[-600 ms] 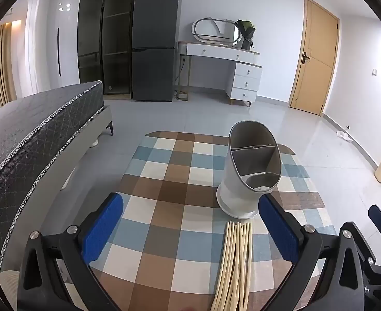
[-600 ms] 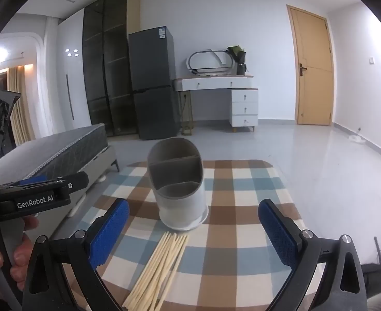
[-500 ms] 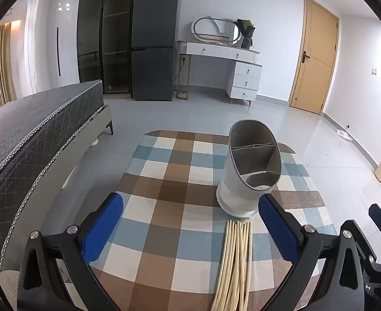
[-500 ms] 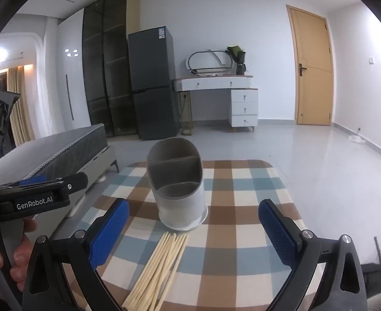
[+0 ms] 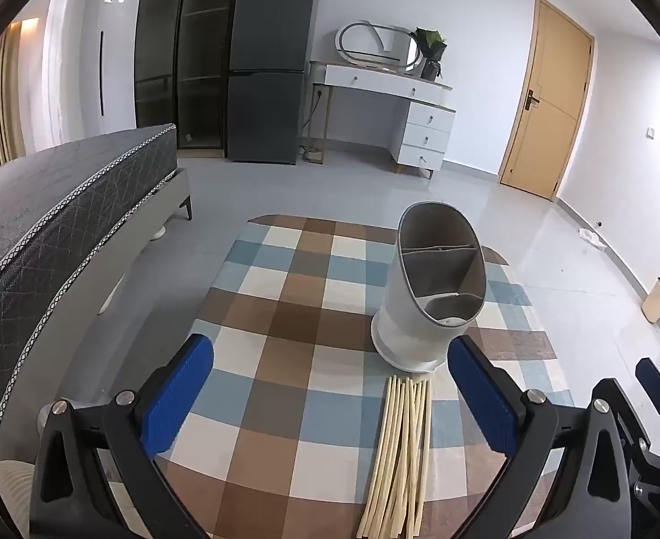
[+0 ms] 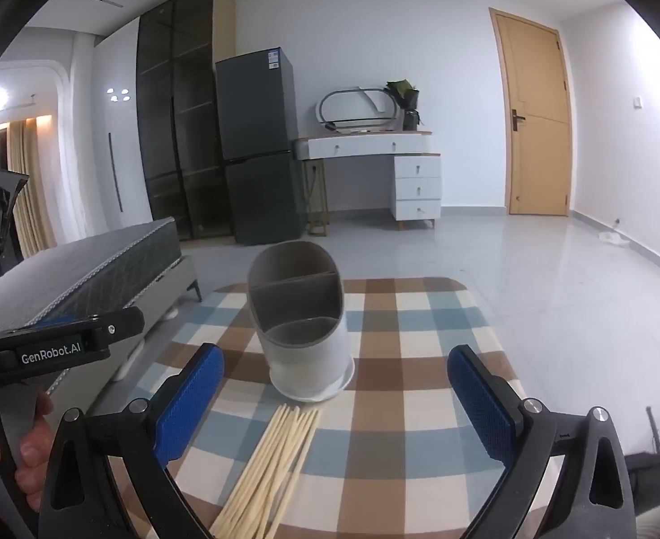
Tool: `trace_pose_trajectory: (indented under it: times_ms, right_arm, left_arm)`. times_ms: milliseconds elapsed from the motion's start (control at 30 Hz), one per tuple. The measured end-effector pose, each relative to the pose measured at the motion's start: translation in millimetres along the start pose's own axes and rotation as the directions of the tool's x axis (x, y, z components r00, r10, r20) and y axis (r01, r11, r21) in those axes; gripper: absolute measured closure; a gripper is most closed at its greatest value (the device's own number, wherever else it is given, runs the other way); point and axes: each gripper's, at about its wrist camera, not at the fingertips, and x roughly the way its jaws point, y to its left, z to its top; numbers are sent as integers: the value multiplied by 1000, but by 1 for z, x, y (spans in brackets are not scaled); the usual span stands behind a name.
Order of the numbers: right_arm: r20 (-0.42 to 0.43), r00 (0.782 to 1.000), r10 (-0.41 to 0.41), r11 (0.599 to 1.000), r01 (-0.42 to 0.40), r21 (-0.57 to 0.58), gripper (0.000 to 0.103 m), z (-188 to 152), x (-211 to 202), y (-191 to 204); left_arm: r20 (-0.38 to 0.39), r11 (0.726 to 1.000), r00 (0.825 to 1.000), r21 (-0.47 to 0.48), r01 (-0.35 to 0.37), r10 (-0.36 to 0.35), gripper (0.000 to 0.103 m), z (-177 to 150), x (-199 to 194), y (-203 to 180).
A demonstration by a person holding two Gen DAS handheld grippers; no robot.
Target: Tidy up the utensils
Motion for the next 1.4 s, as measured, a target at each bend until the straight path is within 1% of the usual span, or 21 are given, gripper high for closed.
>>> trace_pose_trajectory:
  times_ms: [233, 600, 733, 1400]
  right_arm:
    - [-8, 1000, -3, 1000, 2, -3, 2, -1, 1, -1]
    - [-7, 1000, -4, 1000, 4, -4, 2, -1, 0, 0]
    - [-10, 1000, -5, 1000, 5, -3, 2, -1, 1, 0]
    - [-12, 1000, -1, 1000, 1, -6, 2, -2, 2, 2]
  left_arm:
    - [-9, 1000, 1000, 6, -6, 6, 2, 2, 3, 1]
    - [-23, 1000, 1000, -8, -5, 4, 2, 2, 4, 3]
    - [-13, 1000, 1000, -8, -17, 17, 2, 3, 3, 2]
    - [-28, 1000, 1000, -11, 6, -6, 2, 3, 3, 3]
